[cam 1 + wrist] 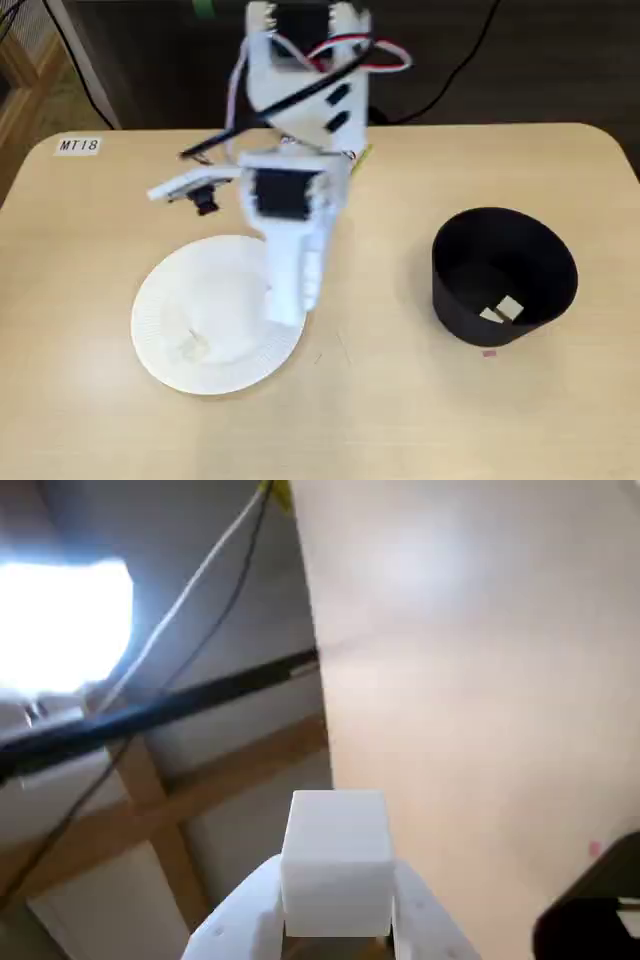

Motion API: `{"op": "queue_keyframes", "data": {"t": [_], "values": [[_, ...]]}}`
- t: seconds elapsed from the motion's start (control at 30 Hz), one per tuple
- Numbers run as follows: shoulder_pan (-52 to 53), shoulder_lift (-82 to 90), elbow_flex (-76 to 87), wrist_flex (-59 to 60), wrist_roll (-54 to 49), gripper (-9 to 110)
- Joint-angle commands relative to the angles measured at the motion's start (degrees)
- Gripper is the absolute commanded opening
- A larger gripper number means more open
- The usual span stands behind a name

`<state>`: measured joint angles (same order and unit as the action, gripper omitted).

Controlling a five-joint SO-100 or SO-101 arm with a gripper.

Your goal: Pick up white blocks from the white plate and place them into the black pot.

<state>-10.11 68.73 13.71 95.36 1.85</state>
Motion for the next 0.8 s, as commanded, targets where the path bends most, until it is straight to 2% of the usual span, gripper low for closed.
{"op": "queue_keyframes", "data": {"t": [0.0,0.13,0.27,0.43,0.77], "values": [[-12.5,4.5,-1.8,-0.3,-7.6,-2],[-24.3,4.7,7.5,-0.2,-10.5,-2],[-30.0,3.3,16.6,-0.4,-11.4,-2],[-30.9,1.9,23.7,-0.5,-11.9,-2],[-29.0,0.8,26.1,-0.5,-10.2,-2]]}}
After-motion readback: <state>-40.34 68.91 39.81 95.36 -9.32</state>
